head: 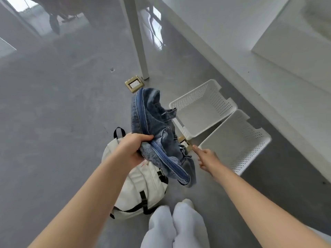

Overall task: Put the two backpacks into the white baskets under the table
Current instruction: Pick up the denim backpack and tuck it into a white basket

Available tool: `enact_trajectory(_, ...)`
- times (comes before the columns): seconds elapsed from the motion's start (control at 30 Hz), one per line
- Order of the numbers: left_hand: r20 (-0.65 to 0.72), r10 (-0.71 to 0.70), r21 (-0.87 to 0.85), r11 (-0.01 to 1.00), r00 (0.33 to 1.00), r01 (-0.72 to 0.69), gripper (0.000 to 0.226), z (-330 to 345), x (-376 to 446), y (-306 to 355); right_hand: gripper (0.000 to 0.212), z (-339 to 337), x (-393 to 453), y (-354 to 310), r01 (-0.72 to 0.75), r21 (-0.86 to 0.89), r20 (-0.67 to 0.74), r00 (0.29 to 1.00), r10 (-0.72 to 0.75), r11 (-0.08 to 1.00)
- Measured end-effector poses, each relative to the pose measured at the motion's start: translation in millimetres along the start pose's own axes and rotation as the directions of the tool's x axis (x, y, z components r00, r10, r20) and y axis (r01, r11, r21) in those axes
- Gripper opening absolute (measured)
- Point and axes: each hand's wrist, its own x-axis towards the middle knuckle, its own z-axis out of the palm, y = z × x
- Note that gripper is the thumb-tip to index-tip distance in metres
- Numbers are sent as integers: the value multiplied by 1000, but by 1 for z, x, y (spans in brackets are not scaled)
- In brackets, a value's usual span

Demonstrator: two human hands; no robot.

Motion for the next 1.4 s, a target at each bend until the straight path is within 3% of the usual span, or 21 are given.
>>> enact_trajectory(0.1, 90, 38, -12, 999, 995, -37, 22, -6, 28, 8, 72, 19, 49, 10, -201, -28, 170, 964, 203, 979)
enact_trajectory(0.17, 142, 68, -48, 997, 987, -61, 18, -8, 48, 11, 74, 35, 88, 12, -260, 72, 361, 907, 218, 963)
enact_trajectory(0.27, 223, 93, -63, 995, 970, -81, 19, -10, 77, 15, 52, 51, 129, 6, -280, 267, 496, 860, 118, 922)
enact_trajectory(0.37, 258, 123, -62, 992, 958, -111, 19, -12, 106, 18, 30, 54, 150, -5, -238, 183, 502, 857, 117, 954)
enact_trajectory(0.57, 324, 244, -112, 969, 914, -219, 25, -22, 143, 36, 24, 45, 167, -43, -48, 342, 390, 916, -96, 938)
enact_trajectory(0.7, 371, 345, -103, 938, 863, -331, 31, -21, 152, 54, 49, 23, 160, -66, 77, 560, 405, 843, -355, 825)
enact_trajectory(0.8, 414, 419, -99, 903, 808, -417, 38, -10, 152, 67, 33, 7, 157, -81, 148, 663, 373, 785, -495, 734)
enact_trajectory(0.97, 451, 487, -176, 870, 748, -460, 29, 24, 161, 81, 17, -21, 148, -94, 302, 749, 220, 727, -651, 590)
enact_trajectory(1.03, 445, 493, -155, 865, 748, -477, 33, 40, 169, 88, 44, -36, 150, -95, 296, 793, 152, 750, -643, 532)
enact_trajectory(1.07, 434, 495, -139, 862, 753, -487, 36, 49, 172, 93, 45, -41, 145, -96, 283, 816, 120, 771, -626, 505)
enact_trajectory(1.13, 378, 523, -114, 845, 764, -522, 38, 72, 175, 96, 12, -52, 143, -91, 293, 842, 43, 800, -598, 452)
enact_trajectory(1.2, 196, 625, -85, 779, 756, -622, 16, 99, 185, 96, 51, -58, 154, -82, 301, 874, -29, 816, -577, 382)
enact_trajectory(1.23, 102, 673, -10, 737, 733, -676, 9, 113, 192, 93, 56, -57, 158, -78, 305, 885, -61, 824, -563, 352)
enact_trajectory(1.27, 55, 704, 79, 704, 708, -706, 16, 127, 199, 90, 51, -53, 165, -72, 320, 870, -101, 860, -500, 375)
enact_trajectory(1.33, 59, 741, 254, 637, 669, -728, 21, 148, 221, 81, 15, -46, 197, -56, 334, 863, -144, 882, -448, 380)
enact_trajectory(1.37, 80, 756, 330, 595, 650, -733, 20, 155, 234, 77, 22, -43, 219, -46, 334, 849, -152, 897, -415, 410)
enact_trajectory(1.4, 107, 777, 396, 539, 620, -744, 16, 162, 249, 72, 45, -38, 242, -39, 342, 825, -175, 912, -371, 450)
